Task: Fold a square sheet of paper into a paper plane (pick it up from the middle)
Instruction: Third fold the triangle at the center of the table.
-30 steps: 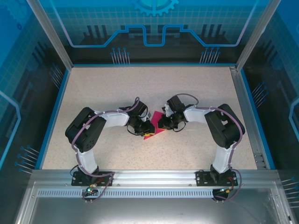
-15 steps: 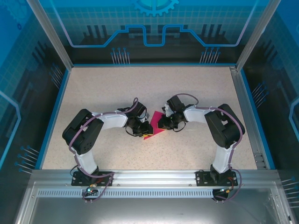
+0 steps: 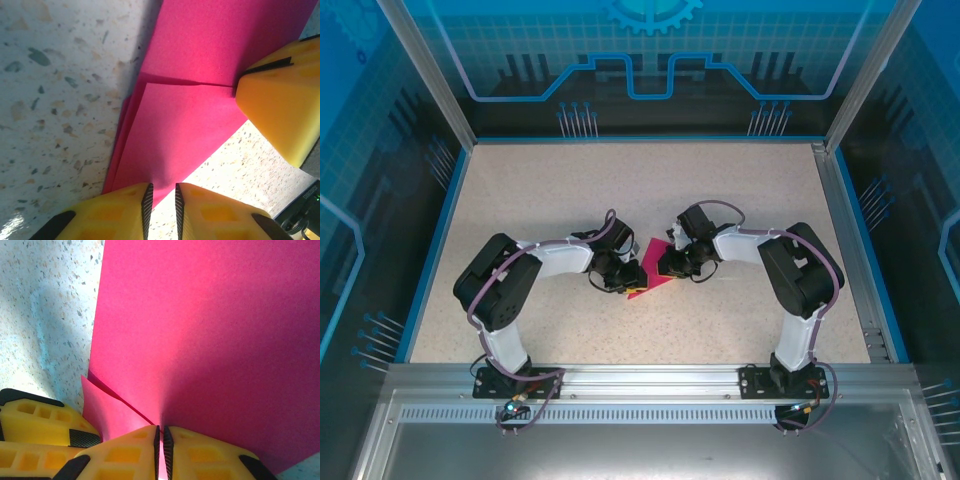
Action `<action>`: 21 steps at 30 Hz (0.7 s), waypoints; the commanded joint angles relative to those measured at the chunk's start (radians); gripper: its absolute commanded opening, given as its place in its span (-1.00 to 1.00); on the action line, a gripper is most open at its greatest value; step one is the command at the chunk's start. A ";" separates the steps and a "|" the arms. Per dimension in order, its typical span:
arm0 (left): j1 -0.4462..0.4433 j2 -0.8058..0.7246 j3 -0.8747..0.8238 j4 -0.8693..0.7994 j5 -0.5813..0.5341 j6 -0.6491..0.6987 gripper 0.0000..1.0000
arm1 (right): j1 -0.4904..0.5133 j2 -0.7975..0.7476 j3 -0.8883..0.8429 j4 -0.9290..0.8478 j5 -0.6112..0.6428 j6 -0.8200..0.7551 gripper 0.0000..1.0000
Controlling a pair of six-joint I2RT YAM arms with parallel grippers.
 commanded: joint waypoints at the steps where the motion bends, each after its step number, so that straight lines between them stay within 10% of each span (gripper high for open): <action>1: -0.001 0.017 -0.034 -0.102 -0.071 0.014 -0.55 | -0.004 0.036 -0.023 -0.079 0.085 -0.021 -0.70; 21: 0.016 -0.085 -0.038 -0.108 -0.076 0.014 -0.56 | -0.005 0.023 -0.029 -0.085 0.092 -0.023 -0.70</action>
